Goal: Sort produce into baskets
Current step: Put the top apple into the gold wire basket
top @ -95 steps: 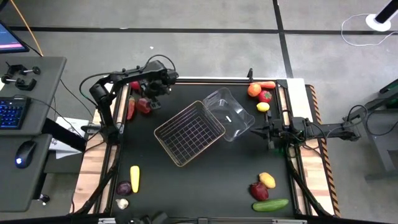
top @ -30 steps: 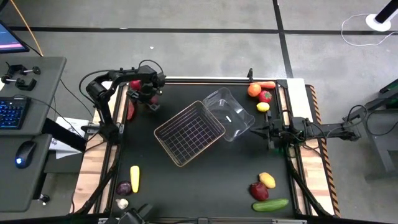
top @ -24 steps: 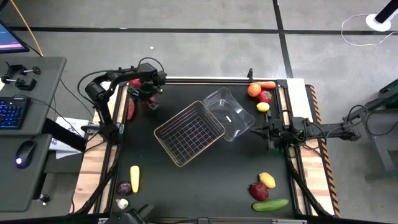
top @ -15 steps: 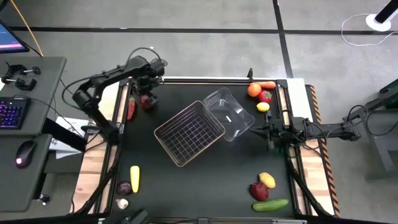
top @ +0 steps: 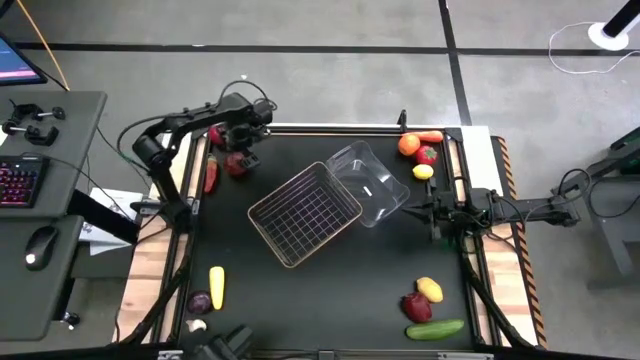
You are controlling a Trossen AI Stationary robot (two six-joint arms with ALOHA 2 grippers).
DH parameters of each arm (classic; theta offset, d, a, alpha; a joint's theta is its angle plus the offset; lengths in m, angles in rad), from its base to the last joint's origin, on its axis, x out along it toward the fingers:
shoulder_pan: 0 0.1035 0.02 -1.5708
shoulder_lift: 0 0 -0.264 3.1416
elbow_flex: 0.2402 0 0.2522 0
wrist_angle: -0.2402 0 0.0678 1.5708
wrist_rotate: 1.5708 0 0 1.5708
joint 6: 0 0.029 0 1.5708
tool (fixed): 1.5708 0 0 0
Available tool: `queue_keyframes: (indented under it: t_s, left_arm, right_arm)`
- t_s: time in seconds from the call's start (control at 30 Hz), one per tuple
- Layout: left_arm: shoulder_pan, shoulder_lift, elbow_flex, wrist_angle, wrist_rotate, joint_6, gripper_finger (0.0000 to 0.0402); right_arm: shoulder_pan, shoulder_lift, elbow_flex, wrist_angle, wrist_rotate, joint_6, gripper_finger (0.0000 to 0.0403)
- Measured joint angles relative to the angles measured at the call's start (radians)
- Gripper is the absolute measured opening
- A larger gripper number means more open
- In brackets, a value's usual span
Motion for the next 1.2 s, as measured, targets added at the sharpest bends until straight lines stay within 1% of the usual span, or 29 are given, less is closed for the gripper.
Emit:
queue_keyframes:
  t_s: [0.13, 0.2, 0.27, 0.43, 0.7, 0.9, 1.0, 1.17, 1.2]
  left_arm:
    - [0.0, 0.057, 0.0, 0.032, -0.032, -0.016, 0.0324]
    - [-0.001, 0.08, 0.0, 0.033, -0.074, -0.025, 0.0324]
    - [-0.001, 0.098, 0.002, 0.032, -0.092, -0.046, 0.0324]
    - [-0.001, 0.137, 0.002, 0.027, -0.097, -0.079, 0.0324]
    - [0.002, 0.182, 0.003, -0.004, -0.139, -0.148, 0.0324]
    - [0.001, 0.195, 0.002, -0.027, -0.144, -0.126, 0.0321]
    - [0.001, 0.192, 0.004, -0.04, -0.142, -0.122, 0.0301]
    - [-0.016, 0.16, 0.049, -0.042, -0.11, -0.109, 0.0231]
    - [-0.019, 0.144, 0.071, -0.035, -0.097, -0.107, 0.0226]
  right_arm:
    - [0.0, 0.0, 0.0, 0.0, 0.0, 0.0, 0.0]
    - [0.0, 0.0, 0.0, 0.0, 0.0, 0.0, 0.0]
    - [0.0, 0.0, 0.0, 0.0, 0.0, 0.0, 0.0]
    - [0.0, 0.0, 0.0, 0.0, 0.0, 0.0, 0.0]
    - [0.0, 0.0, 0.0, 0.0, 0.0, 0.0, 0.0]
    - [0.0, 0.0, 0.0, 0.0, 0.0, 0.0, 0.0]
    - [0.0, 0.0, 0.0, 0.0, 0.0, 0.0, 0.0]
    - [0.0, 0.0, 0.0, 0.0, 0.0, 0.0, 0.0]
    - [0.0, 0.0, 0.0, 0.0, 0.0, 0.0, 0.0]
